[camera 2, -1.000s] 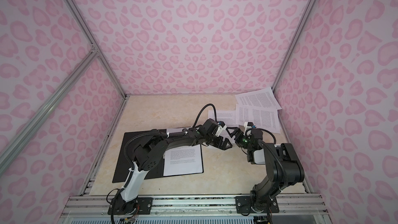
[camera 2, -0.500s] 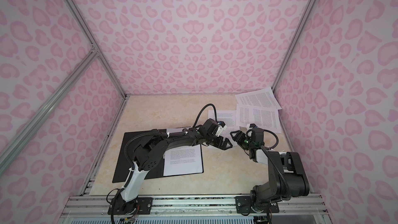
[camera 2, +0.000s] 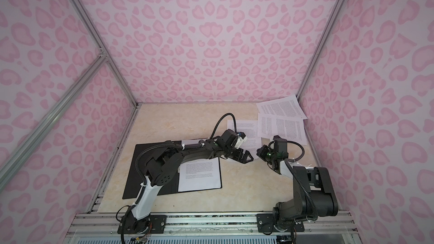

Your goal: Put the files into the folder

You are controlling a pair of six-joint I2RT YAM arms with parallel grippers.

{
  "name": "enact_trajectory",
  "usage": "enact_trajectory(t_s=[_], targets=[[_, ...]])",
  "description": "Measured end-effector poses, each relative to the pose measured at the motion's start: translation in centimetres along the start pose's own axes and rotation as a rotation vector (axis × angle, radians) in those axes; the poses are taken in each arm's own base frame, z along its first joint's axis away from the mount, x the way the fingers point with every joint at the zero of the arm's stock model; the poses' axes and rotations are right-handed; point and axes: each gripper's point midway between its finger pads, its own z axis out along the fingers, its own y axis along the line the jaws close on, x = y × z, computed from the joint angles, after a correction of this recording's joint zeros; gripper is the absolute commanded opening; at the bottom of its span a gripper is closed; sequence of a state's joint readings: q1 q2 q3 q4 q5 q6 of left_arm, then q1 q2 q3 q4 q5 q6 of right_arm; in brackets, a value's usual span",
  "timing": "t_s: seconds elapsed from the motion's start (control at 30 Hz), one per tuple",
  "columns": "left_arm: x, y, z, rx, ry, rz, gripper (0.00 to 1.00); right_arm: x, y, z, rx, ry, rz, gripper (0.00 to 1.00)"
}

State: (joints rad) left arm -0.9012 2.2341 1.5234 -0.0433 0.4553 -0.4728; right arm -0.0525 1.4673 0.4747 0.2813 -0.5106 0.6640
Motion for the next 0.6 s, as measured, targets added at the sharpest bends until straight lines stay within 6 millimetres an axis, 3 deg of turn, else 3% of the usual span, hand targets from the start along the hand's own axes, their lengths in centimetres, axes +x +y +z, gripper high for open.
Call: enact_trajectory(t_s=[0.3,0.6], targets=[[2.4,-0.3,-3.4,-0.061,0.061,0.062,0.98,0.2,-0.1,-0.3,0.009,0.002,0.012,0.00],[-1.0,-4.6,-8.3,0.017,-0.152,0.207,0.98,0.6,-0.2,-0.2,0.000,0.017,0.028,0.00]])
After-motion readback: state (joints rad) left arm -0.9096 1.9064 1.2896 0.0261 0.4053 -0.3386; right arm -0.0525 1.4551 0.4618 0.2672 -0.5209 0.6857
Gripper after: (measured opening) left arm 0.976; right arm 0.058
